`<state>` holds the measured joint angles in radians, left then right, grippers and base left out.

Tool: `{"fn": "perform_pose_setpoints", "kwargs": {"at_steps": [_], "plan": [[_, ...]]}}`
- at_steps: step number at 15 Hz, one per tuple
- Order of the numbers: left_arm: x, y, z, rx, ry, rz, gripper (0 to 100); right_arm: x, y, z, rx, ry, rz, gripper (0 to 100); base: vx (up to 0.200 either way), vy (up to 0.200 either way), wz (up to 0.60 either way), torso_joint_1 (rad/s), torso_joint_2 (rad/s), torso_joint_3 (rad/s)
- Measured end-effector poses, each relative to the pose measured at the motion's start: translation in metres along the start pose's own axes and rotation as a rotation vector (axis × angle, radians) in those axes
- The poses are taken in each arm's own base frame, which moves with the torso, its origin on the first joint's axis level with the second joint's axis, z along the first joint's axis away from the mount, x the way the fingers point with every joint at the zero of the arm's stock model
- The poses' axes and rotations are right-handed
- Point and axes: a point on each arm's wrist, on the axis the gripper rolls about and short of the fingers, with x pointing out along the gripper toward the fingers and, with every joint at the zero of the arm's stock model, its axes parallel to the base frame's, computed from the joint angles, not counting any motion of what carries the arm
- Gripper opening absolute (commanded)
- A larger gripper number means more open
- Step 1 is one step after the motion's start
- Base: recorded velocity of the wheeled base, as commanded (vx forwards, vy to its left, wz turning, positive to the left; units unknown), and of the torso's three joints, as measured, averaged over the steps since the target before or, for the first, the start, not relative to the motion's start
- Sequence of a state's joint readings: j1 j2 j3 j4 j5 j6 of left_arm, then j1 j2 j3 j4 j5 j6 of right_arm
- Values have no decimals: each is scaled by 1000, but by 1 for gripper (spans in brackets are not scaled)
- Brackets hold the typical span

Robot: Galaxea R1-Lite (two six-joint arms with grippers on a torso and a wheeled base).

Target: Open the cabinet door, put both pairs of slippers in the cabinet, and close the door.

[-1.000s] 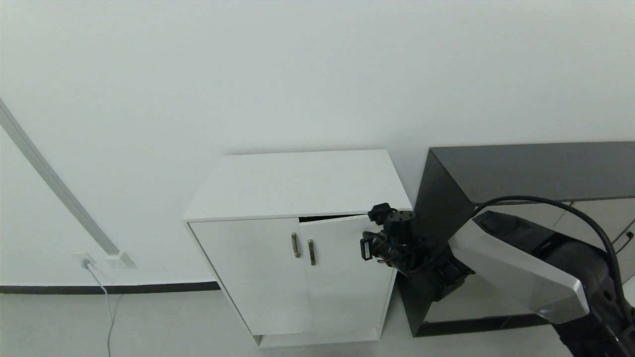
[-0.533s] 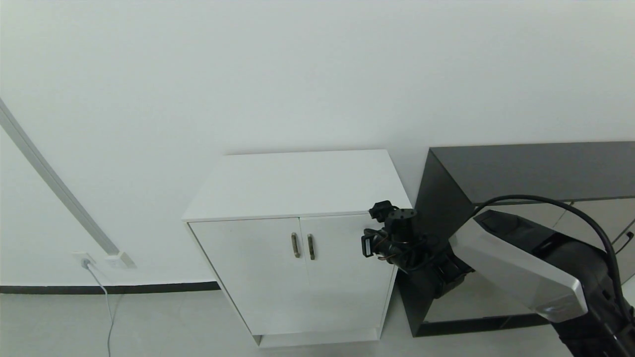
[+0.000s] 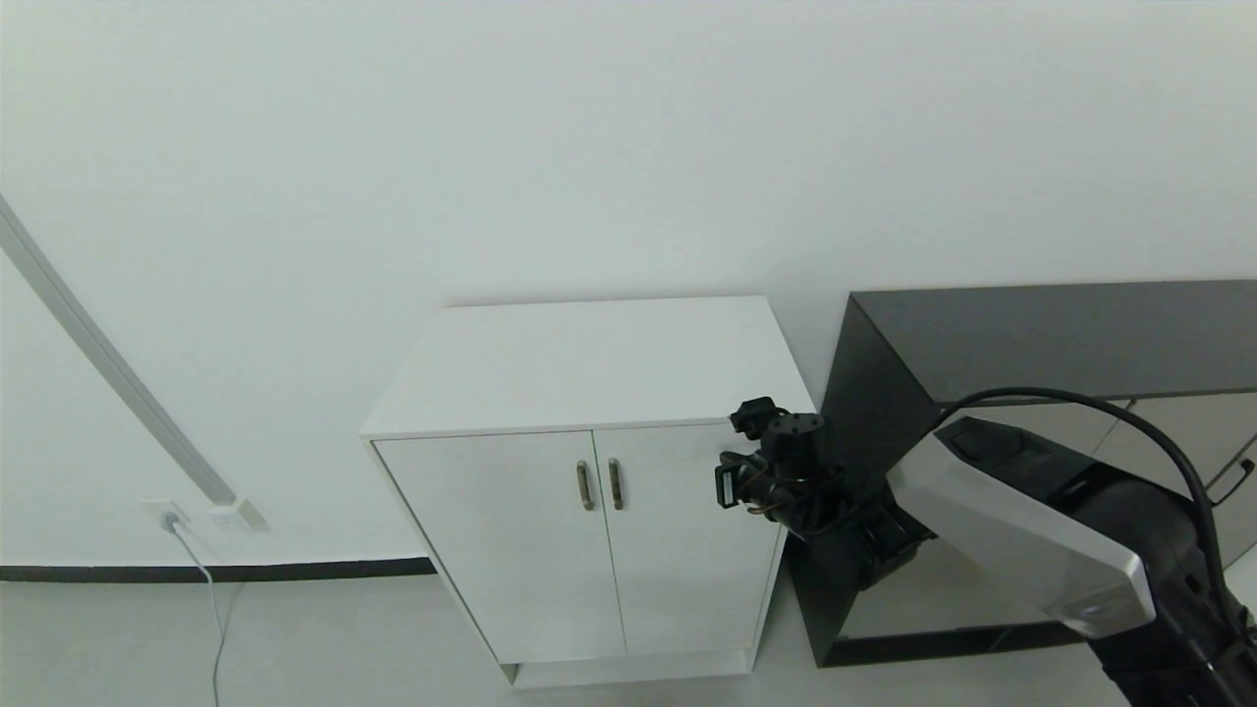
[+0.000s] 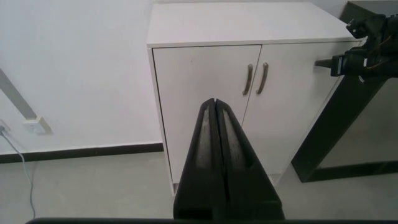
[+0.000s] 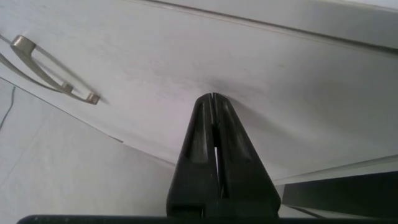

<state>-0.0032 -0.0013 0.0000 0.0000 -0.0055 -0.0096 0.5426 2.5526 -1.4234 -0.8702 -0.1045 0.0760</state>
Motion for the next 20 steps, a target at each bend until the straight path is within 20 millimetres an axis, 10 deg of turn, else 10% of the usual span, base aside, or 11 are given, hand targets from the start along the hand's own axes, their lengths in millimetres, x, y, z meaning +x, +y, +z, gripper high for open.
{"fn": "perform_pose_setpoints", "kwargs": {"at_steps": [8, 20], "plan": [[0, 0, 0, -1, 0, 1, 0, -11, 3, 0, -2, 1, 8, 0, 0, 0, 0, 0, 0, 0], [0, 0, 0, -2, 0, 2, 0, -126, -12, 43, 6, -27, -152, 0, 0, 0, 0, 0, 0, 0]]}}
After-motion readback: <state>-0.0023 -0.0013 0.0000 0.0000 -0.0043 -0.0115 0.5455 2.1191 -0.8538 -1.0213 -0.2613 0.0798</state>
